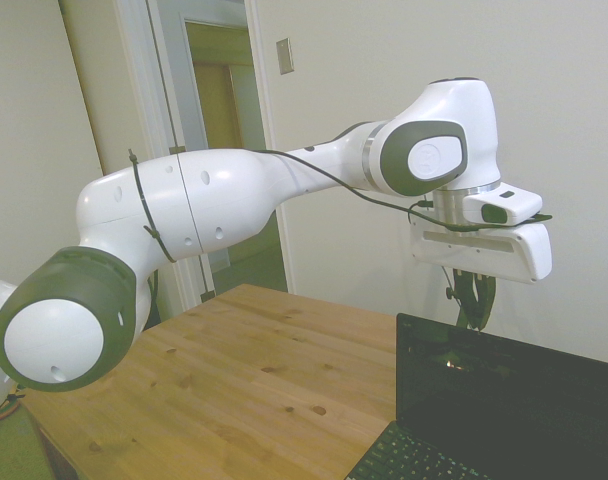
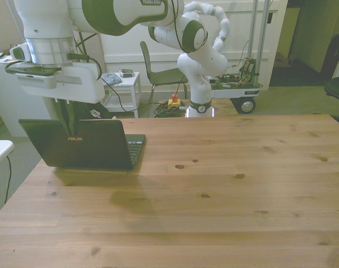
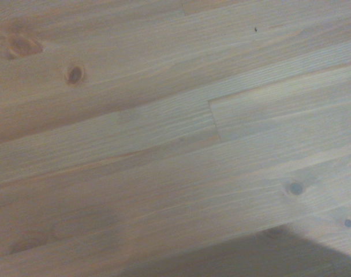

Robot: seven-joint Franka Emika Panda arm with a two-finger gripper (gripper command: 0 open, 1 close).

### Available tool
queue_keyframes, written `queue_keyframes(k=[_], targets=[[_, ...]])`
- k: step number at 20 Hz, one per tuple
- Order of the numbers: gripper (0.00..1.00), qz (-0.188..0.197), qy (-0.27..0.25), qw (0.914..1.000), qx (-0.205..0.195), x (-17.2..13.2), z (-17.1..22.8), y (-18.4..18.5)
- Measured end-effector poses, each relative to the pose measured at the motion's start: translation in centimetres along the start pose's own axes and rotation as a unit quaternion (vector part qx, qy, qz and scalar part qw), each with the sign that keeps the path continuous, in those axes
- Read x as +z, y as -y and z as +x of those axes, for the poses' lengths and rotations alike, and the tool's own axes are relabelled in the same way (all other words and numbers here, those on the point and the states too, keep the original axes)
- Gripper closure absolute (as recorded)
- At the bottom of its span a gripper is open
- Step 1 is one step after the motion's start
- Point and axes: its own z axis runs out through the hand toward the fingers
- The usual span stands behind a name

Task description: Close the laptop

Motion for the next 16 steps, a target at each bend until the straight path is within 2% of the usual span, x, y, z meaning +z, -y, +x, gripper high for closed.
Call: queue_keyframes(k=[5,12,16], targets=[[1.0,-0.022,0.001,0.9997,-0.014,0.5,-1.3,-0.8],[1.0,-0.053,0.019,0.9981,-0.026,-0.7,-4.8,-5.0],[1.0,-0.072,0.035,0.9965,-0.022,2.2,-6.1,-8.5]])
